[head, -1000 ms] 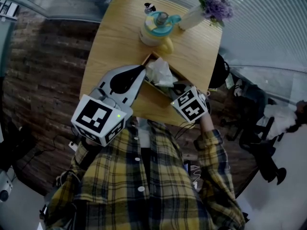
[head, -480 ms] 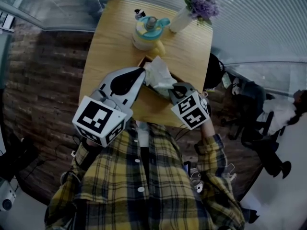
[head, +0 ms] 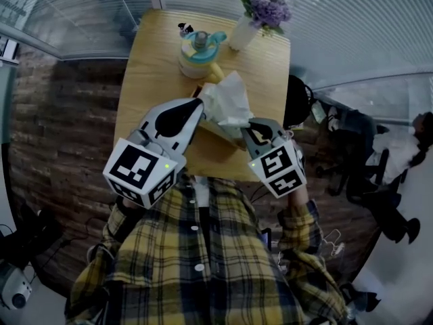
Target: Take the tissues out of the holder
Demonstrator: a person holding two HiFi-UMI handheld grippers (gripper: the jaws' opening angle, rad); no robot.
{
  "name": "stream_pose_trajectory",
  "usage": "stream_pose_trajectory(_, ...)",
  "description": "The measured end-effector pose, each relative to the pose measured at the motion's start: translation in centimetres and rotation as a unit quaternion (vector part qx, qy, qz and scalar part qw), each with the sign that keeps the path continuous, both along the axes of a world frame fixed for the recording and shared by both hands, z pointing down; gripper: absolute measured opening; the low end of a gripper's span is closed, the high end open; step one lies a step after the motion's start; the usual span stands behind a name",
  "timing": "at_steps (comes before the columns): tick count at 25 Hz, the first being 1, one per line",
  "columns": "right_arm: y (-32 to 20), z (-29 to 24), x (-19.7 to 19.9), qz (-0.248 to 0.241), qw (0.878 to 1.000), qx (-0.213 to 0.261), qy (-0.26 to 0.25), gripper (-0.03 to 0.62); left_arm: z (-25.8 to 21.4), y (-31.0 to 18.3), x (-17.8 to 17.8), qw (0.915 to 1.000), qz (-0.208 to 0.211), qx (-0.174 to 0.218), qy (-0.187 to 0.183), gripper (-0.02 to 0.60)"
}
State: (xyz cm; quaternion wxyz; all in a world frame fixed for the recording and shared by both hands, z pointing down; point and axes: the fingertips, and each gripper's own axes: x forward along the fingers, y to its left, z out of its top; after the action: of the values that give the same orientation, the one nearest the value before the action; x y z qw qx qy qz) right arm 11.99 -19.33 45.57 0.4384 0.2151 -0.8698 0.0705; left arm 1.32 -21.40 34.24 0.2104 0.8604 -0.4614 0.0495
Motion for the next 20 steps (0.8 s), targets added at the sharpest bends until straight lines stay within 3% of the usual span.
stream_pose_trajectory(8, -1.3, -5.4, 0.4, 0.065, 0.993, 0.033, -0.094, 0.017, -0.3, -0.3, 0.6, 0.9999, 0.009, 0.005, -0.003, 0.008)
stream_pose_trajectory(20, -2.8, -10.1, 1.6, 0.183, 0.958, 0.063, -0.213, 0.016, -0.3, 0.0, 1.4, 0.9998, 0.022, 0.004, -0.001, 0.008)
